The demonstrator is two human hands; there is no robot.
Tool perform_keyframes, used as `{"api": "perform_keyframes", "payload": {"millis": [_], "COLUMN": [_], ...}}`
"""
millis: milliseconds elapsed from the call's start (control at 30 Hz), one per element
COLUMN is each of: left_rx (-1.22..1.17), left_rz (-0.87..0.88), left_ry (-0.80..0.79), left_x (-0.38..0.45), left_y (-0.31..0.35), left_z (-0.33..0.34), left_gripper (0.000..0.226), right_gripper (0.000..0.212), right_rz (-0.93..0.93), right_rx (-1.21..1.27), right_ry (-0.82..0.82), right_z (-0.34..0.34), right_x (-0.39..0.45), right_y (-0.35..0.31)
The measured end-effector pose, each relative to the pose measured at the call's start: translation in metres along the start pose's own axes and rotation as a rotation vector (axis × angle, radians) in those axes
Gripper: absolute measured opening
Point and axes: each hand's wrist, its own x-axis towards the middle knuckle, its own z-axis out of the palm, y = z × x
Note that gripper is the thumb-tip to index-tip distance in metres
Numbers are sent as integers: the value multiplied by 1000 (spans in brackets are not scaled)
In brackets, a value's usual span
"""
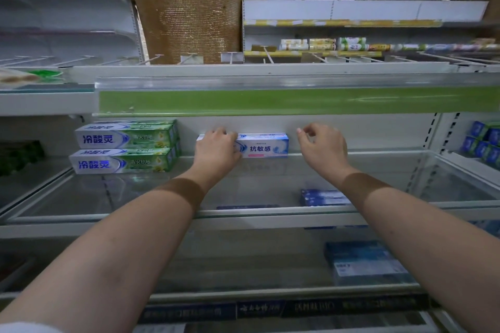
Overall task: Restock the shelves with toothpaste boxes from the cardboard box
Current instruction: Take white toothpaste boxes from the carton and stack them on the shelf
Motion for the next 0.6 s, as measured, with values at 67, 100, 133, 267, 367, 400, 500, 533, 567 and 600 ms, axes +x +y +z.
{"api": "perform_keyframes", "payload": {"millis": [67,100,133,267,367,400,500,533,567,600], "left_rx": [-10,-25,-50,-203,-277,-289,-310,-306,-303,-299], "left_rz": [-13,-17,-23,-36,-33,-34,-51,-65,-79,-92], "left_ry": [-4,-8,-17,-72,-44,-22,35,46,54,57], "left_x": [-1,-2,-2,-4,-15,-21,-39,-47,-55,-63], "left_y": [1,1,0,-4,-6,-7,-10,-10,-11,-13], "left_z": [1,2,2,-5,-16,-19,-31,-37,-43,-49], "left_gripper": [37,38,40,50,52,51,45,43,44,45], "right_gripper": [35,35,35,32,28,28,28,28,29,28], "right_rz": [-6,-7,-5,16,34,32,-2,-12,-21,-32], "right_rx": [-1,2,6,-3,-49,-62,-86,-91,-92,-91], "right_ry": [-12,-15,-19,-75,-152,-171,-230,-248,-267,-282], "right_z": [0,0,-1,0,-2,-3,-7,-8,-9,-11], "right_x": [-3,-4,-6,-12,-19,-21,-32,-36,-41,-46], "right_y": [-2,-2,-3,-9,-19,-22,-36,-41,-47,-53]}}
